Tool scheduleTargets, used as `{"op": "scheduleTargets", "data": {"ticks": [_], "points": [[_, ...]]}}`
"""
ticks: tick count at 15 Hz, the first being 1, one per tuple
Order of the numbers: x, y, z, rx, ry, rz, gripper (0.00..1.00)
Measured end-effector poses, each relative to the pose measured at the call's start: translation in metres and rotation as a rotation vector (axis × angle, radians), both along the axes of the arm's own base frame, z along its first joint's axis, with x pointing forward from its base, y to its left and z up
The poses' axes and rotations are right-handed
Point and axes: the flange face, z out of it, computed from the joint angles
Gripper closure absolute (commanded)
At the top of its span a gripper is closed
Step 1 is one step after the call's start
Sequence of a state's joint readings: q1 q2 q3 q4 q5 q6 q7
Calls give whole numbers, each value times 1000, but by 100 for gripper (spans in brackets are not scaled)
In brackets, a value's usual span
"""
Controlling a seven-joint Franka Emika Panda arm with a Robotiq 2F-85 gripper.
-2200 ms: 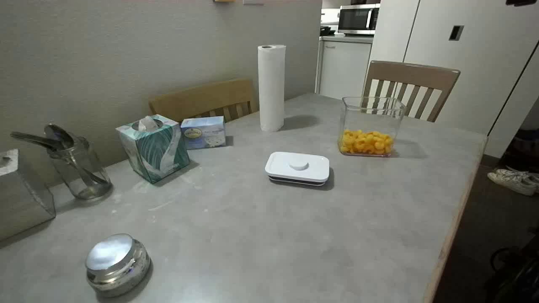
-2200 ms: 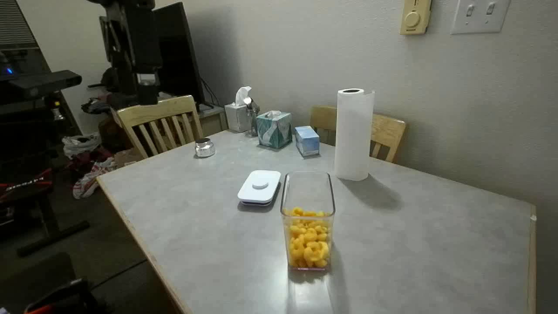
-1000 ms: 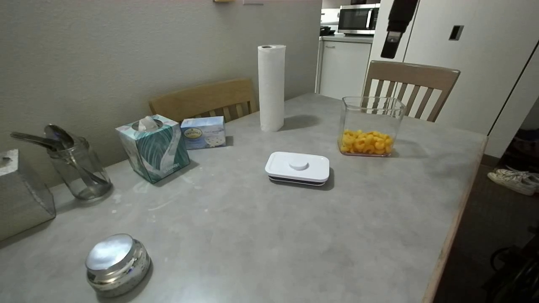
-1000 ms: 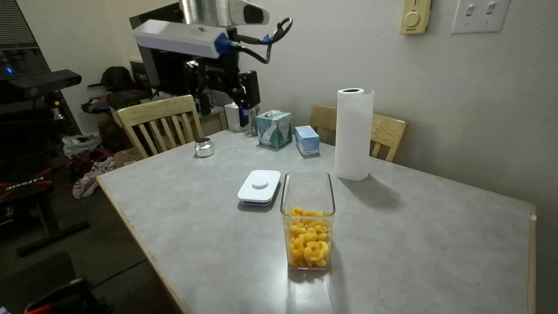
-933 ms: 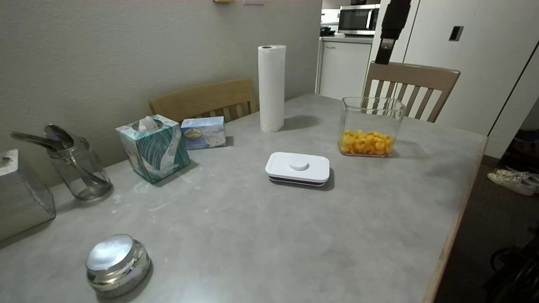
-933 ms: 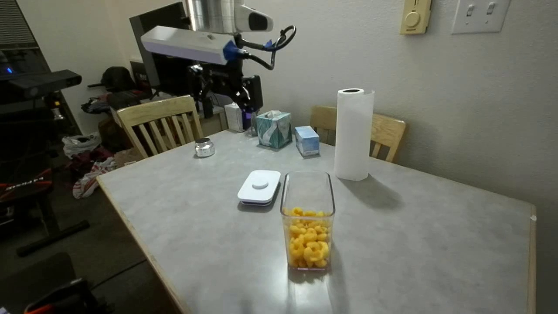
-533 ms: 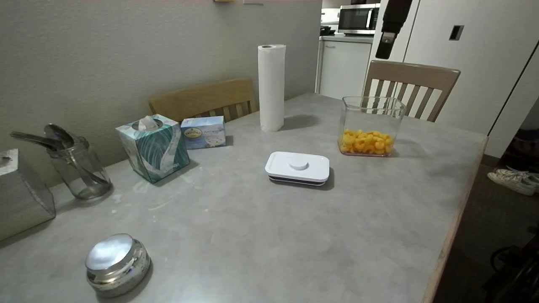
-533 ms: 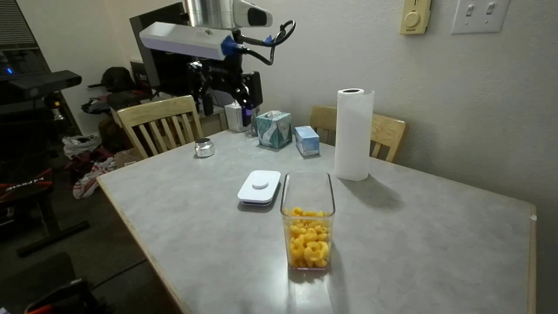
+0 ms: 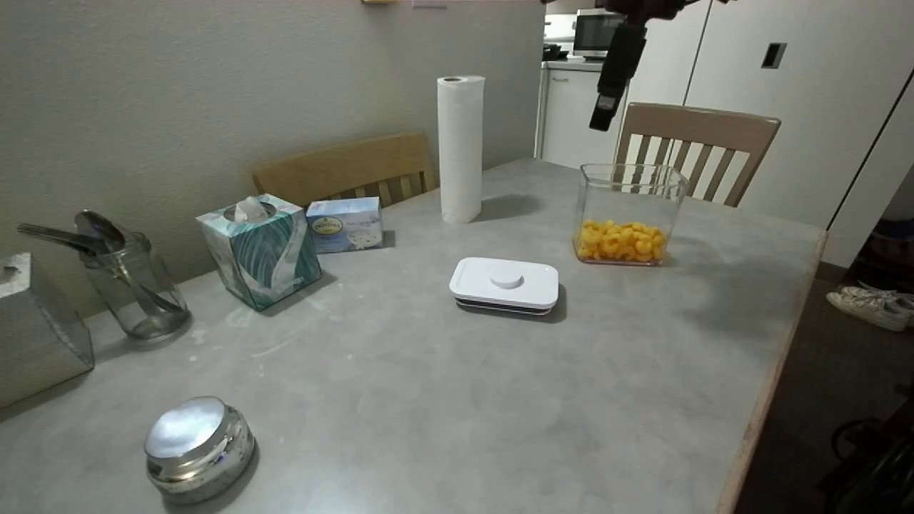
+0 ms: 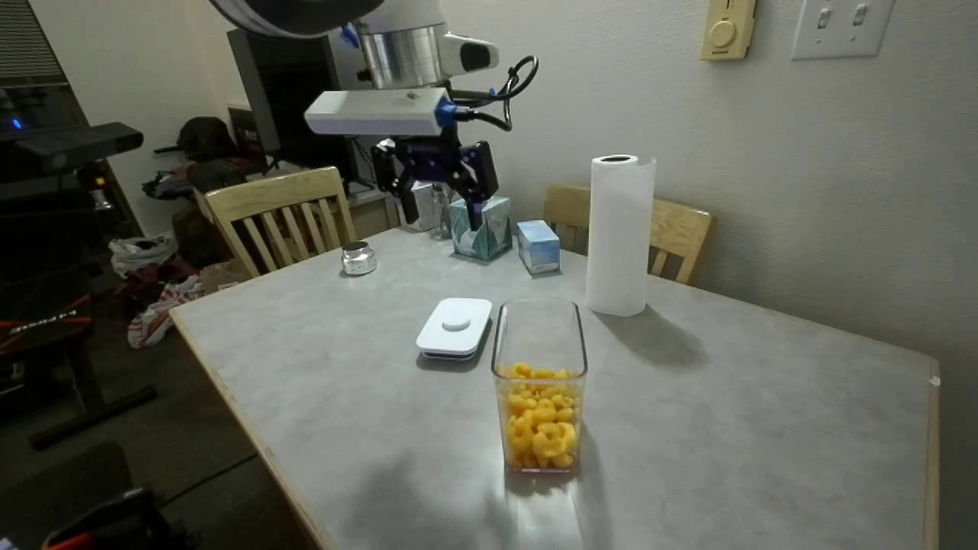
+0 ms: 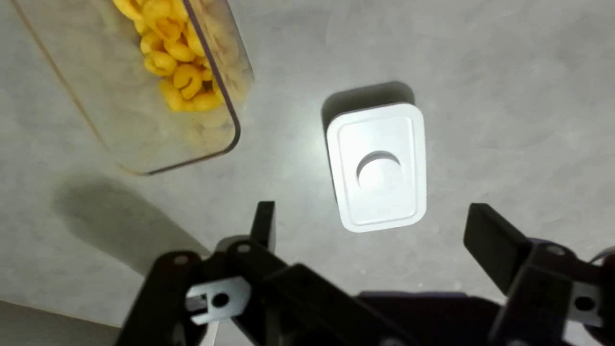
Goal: Use the lid to close the container
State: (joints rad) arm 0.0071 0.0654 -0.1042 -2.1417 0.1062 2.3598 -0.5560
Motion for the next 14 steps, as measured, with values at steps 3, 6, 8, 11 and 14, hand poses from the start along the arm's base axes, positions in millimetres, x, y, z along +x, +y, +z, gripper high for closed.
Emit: {"op": "scheduleTargets", "data": {"ticks": [3,6,8,11,14], "points": [[28,19,-23,-57,3,80,0],[57,46,-45,-89,16,179,0],[76,60,-61,-101,23,234,0],[96,68,-87,-107,39,263,0],[104,68,-114,-92,71,255,0]]}}
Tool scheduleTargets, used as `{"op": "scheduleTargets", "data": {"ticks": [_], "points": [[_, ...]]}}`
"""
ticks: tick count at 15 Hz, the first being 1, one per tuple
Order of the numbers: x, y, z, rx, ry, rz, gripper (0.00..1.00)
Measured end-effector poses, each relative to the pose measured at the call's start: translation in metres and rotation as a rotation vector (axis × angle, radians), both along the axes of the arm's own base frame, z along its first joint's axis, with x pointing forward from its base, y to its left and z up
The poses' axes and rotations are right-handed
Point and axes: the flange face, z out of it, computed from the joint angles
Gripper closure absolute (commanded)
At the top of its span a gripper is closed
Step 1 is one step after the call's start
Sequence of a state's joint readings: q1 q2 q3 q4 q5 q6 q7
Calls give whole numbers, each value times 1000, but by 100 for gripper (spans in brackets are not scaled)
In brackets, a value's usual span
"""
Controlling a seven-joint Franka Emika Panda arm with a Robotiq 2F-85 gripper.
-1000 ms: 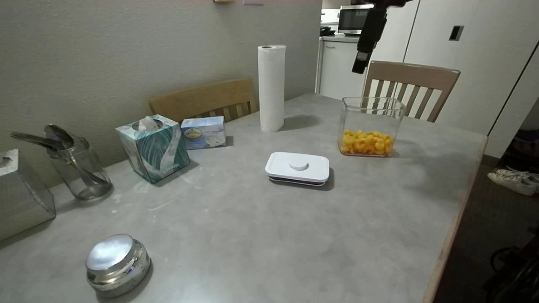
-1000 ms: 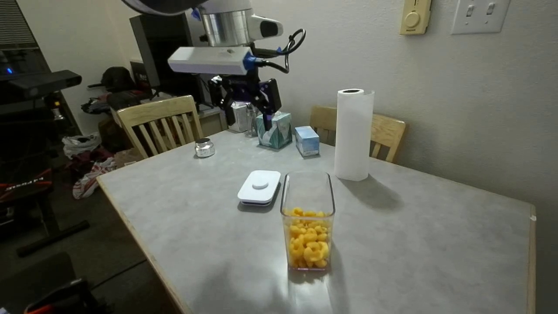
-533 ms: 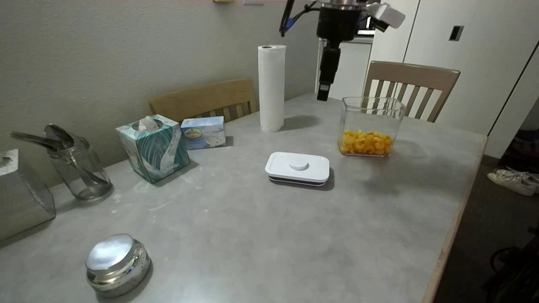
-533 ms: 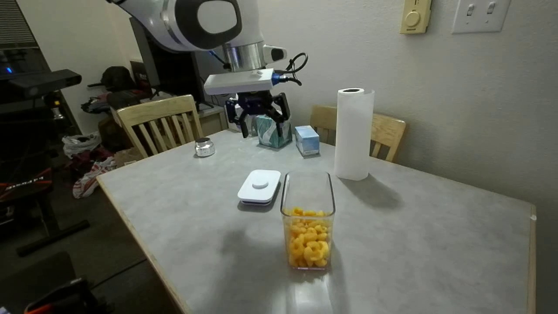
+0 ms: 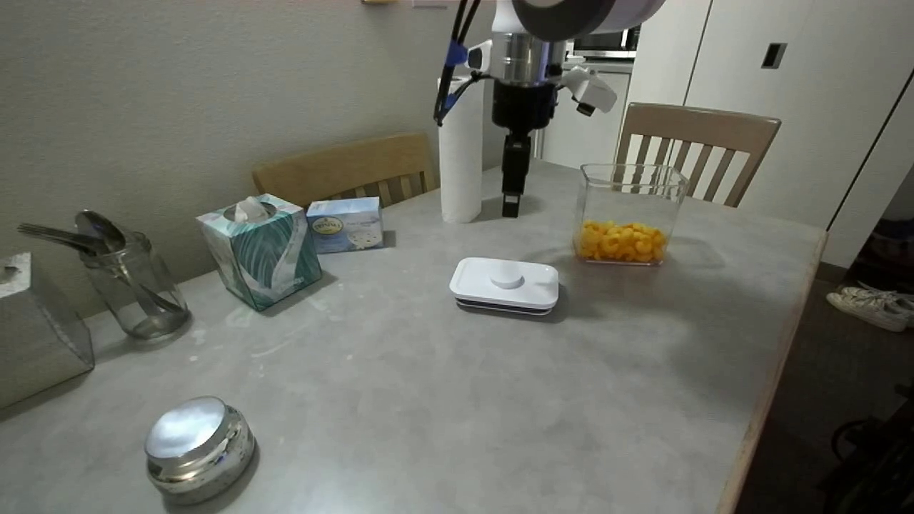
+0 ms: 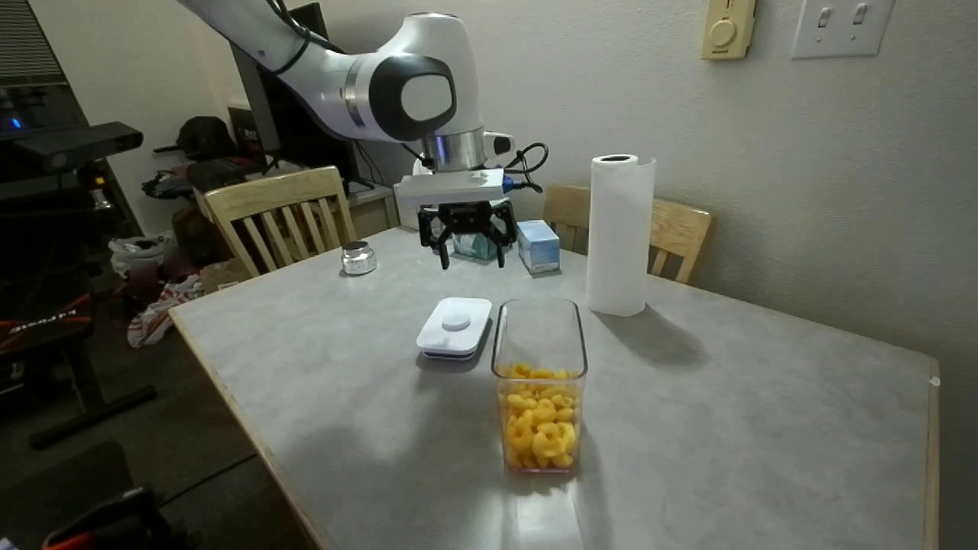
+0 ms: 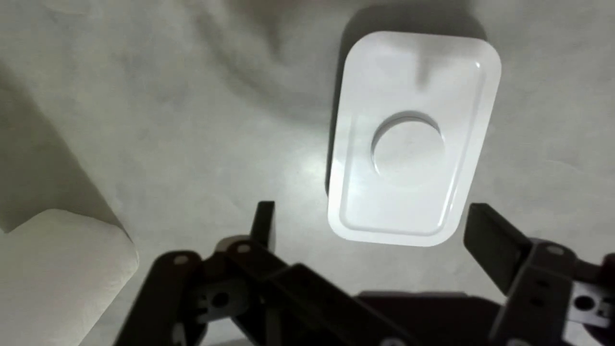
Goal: Use the lid to close the container
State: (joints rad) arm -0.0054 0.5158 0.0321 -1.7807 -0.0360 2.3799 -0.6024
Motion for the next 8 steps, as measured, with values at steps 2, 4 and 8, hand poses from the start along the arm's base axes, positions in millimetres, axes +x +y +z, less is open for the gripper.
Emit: {"op": "scheduleTargets", "data": {"ticks": [2,4,8], "points": [[1,3,-15,18,28,-3,0],[1,9,-26,38,59,-2,0],[4,13,-28,47,74,0,0]]}}
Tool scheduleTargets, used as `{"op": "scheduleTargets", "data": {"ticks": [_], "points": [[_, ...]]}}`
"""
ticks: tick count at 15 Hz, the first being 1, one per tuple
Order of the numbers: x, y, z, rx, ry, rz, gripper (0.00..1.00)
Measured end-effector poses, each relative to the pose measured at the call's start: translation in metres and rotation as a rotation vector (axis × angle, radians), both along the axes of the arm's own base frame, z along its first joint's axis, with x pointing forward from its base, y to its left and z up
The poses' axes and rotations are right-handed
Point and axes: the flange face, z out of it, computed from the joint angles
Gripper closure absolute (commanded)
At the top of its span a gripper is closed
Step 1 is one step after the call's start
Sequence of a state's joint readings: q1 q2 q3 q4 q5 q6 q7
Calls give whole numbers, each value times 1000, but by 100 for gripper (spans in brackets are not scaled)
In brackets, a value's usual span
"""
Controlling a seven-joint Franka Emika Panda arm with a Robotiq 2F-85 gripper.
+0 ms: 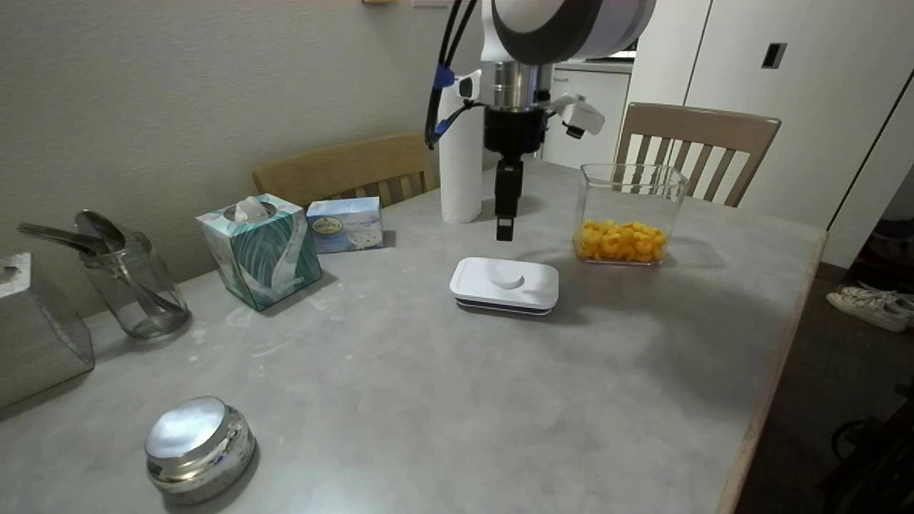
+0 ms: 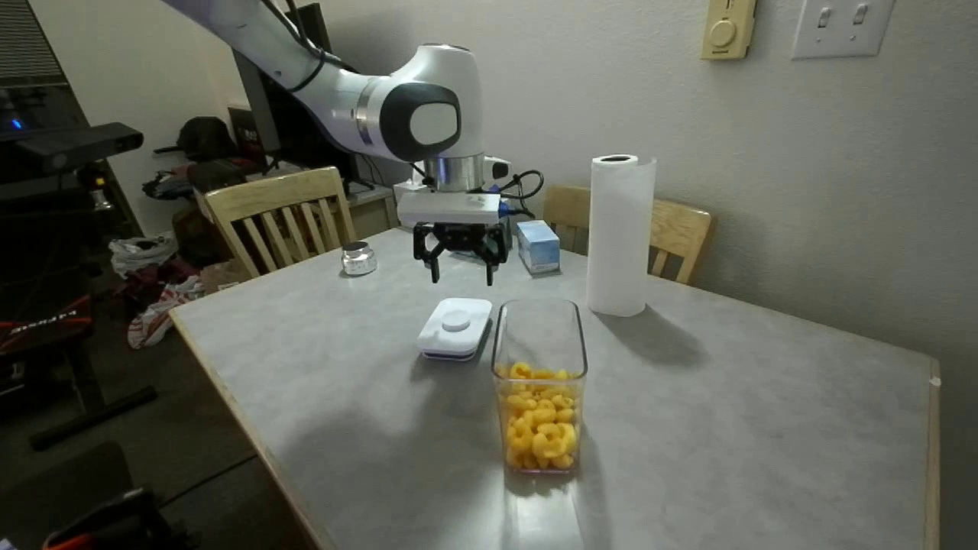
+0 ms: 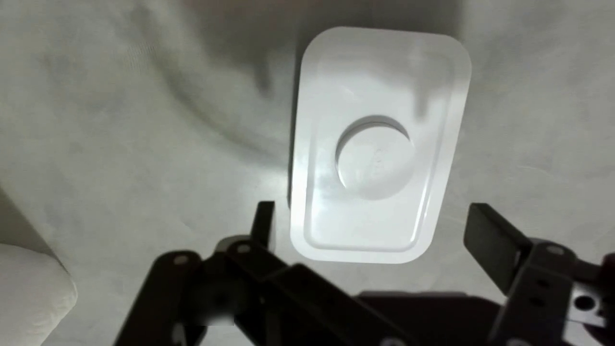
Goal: Use the lid to close the container
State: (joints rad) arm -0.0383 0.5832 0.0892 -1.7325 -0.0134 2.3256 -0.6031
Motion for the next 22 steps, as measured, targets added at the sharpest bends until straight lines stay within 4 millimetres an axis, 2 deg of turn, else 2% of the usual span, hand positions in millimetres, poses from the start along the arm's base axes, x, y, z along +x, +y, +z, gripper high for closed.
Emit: {"op": "scheduleTargets", "data": {"ticks": [5,7,13,17,18,20,22], "points": [[-1,2,-4,-8,7,-19,0],[-2,7,-14,-5,22,-17,0],[-10,27,-61,9,88,13,0],[-10,27,-70,-14,97,13,0],[-9,26,-70,-21,96,9,2],[-9,24,-70,-31,95,2,27],[-9,23,-70,-34,94,0,40]]}}
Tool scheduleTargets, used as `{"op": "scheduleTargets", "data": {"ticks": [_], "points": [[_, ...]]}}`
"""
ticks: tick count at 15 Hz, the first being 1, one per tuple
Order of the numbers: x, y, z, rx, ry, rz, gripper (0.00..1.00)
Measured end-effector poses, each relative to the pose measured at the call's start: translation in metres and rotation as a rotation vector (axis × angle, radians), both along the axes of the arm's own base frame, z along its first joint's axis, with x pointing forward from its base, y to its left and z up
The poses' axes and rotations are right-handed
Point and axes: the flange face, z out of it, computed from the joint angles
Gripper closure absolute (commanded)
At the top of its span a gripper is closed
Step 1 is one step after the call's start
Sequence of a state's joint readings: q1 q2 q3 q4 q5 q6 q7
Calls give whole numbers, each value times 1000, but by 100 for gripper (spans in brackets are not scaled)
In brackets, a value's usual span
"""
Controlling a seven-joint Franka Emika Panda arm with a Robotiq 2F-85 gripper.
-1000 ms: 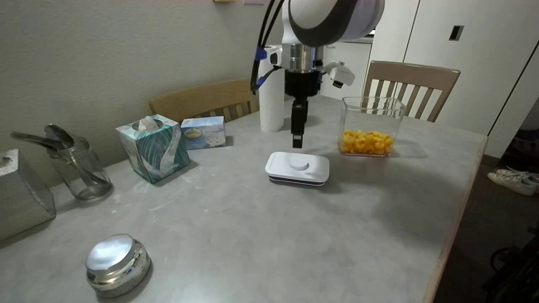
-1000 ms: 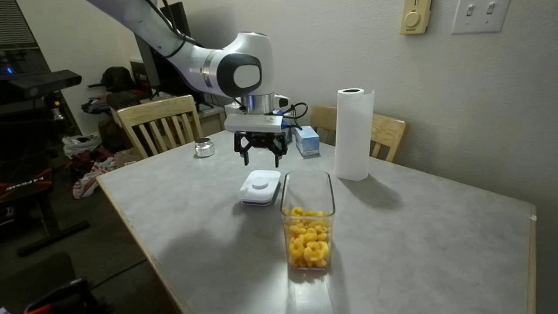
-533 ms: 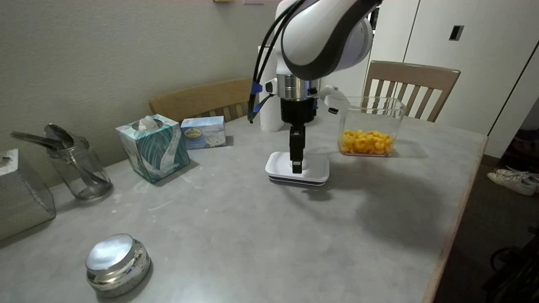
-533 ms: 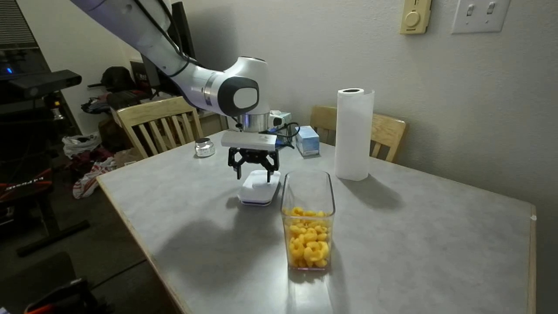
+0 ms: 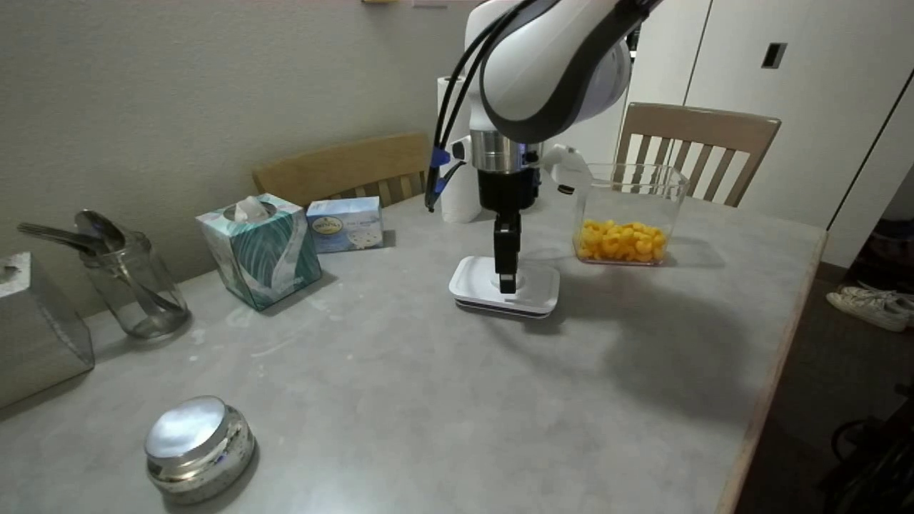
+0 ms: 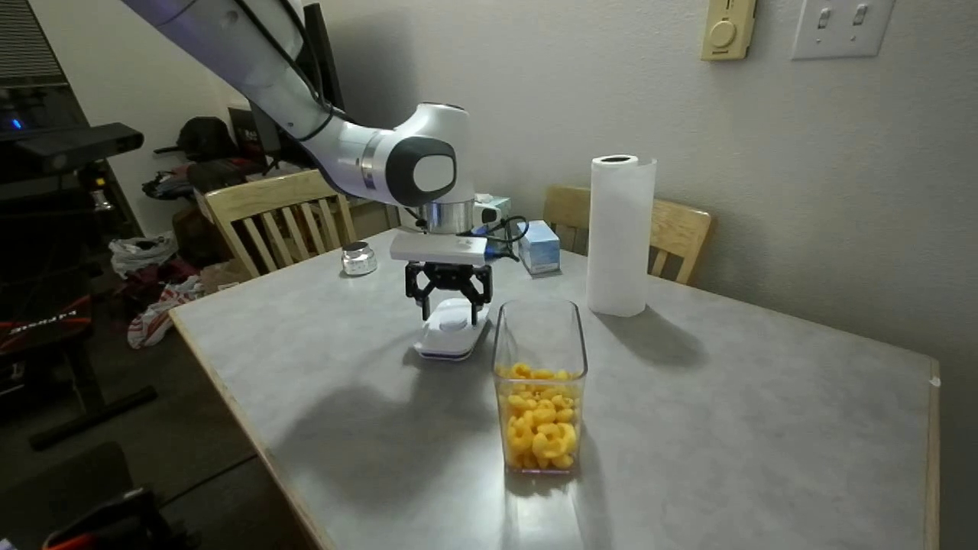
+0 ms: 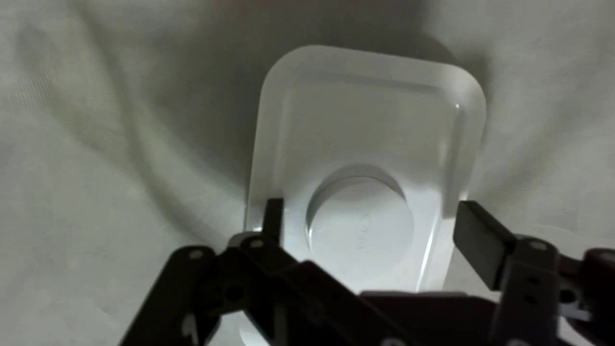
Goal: Use the lid to close the container
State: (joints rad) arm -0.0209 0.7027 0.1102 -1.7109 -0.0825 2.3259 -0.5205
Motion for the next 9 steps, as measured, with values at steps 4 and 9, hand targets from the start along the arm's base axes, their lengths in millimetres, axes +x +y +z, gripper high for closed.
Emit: {"op": "scheduleTargets", "data": {"ticks": [4,9], "points": [[0,0,0,0,0,-1,68],[2,4,2,1,-6,3,71]]}}
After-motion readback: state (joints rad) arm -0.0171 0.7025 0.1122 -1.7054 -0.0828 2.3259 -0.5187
